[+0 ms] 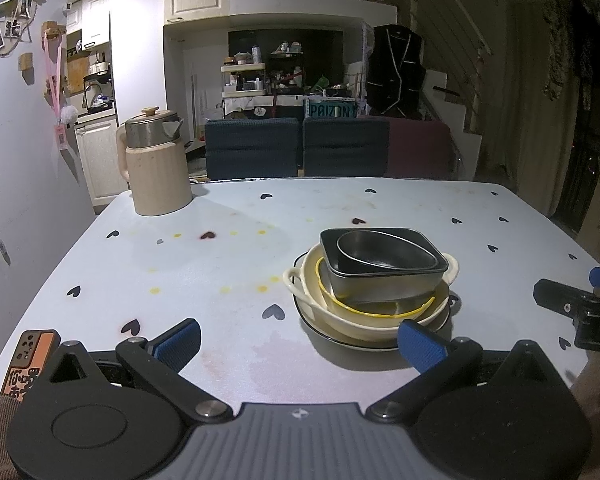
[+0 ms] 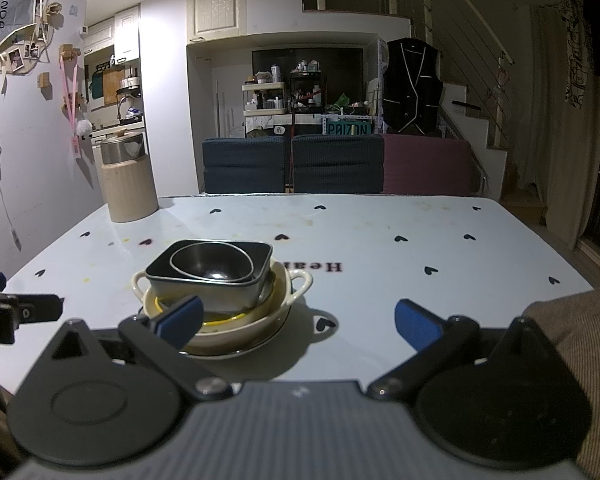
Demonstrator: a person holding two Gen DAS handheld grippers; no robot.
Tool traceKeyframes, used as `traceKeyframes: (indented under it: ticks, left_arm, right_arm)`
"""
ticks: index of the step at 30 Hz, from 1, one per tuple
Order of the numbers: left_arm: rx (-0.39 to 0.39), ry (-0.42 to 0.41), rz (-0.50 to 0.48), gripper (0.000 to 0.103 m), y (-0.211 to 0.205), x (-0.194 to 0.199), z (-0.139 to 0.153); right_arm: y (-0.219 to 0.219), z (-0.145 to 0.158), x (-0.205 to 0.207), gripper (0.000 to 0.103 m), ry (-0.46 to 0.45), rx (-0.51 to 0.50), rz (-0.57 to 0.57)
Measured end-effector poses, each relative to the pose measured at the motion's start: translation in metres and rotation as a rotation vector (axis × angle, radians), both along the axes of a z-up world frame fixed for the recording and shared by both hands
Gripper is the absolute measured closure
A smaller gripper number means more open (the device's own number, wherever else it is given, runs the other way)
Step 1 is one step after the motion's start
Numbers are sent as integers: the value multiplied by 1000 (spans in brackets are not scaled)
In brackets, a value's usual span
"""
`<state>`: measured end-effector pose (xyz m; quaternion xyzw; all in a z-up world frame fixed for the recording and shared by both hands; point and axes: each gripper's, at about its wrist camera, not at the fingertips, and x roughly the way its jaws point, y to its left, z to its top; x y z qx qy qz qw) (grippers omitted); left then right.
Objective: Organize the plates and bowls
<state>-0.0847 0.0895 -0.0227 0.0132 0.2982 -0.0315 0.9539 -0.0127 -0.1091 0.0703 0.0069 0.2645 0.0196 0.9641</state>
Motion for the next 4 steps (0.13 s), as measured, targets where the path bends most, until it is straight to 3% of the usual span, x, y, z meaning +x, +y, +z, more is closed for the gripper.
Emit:
traceKeyframes:
  ticks: [4]
  left_arm:
    - [5, 0, 2, 0, -1, 0, 0]
  right_arm:
    - [0, 0, 0, 0, -1, 0, 0]
